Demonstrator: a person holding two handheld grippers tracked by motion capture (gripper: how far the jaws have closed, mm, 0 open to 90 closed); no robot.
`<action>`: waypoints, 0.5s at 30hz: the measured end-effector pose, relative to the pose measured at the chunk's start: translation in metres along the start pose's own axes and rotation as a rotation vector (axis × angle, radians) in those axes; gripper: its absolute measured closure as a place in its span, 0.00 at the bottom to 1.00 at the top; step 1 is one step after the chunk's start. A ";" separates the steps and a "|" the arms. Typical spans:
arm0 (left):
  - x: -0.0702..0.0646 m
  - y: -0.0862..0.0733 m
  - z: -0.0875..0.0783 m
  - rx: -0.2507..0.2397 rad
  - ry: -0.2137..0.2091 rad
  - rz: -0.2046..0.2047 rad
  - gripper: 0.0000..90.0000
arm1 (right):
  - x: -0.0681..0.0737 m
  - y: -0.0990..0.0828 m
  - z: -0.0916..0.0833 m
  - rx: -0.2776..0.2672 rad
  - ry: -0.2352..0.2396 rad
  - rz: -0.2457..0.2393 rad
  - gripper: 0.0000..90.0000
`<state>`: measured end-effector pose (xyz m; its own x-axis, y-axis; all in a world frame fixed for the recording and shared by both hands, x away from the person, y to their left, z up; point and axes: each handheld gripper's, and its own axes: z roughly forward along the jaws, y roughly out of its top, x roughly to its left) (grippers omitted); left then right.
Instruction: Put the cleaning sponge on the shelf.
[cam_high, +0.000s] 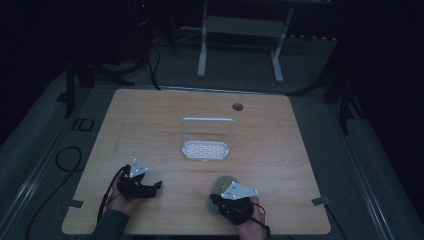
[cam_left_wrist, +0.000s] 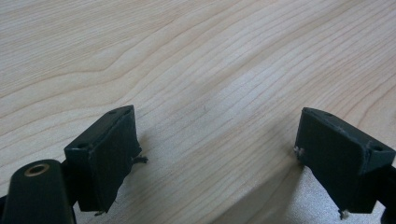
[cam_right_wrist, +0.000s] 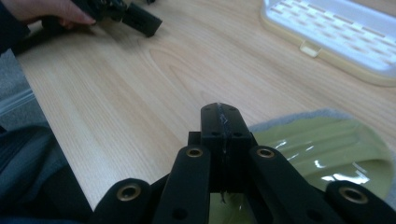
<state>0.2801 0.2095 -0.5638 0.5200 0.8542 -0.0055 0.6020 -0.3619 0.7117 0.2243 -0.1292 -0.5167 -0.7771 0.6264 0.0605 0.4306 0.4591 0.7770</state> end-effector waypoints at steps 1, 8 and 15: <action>0.000 0.000 0.000 0.000 0.000 0.001 0.15 | 0.000 -0.001 0.000 0.004 0.002 0.004 1.00; 0.000 0.000 0.000 0.000 0.000 0.000 0.15 | -0.003 -0.008 -0.007 0.035 -0.010 0.005 1.00; 0.000 0.000 0.000 0.000 0.000 0.000 0.15 | -0.011 -0.021 -0.019 0.049 -0.044 0.014 0.99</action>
<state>0.2802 0.2094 -0.5638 0.5202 0.8541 -0.0052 0.6019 -0.3623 0.7117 0.2152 -0.1580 -0.5216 -0.7507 0.6592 0.0427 0.4640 0.4801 0.7445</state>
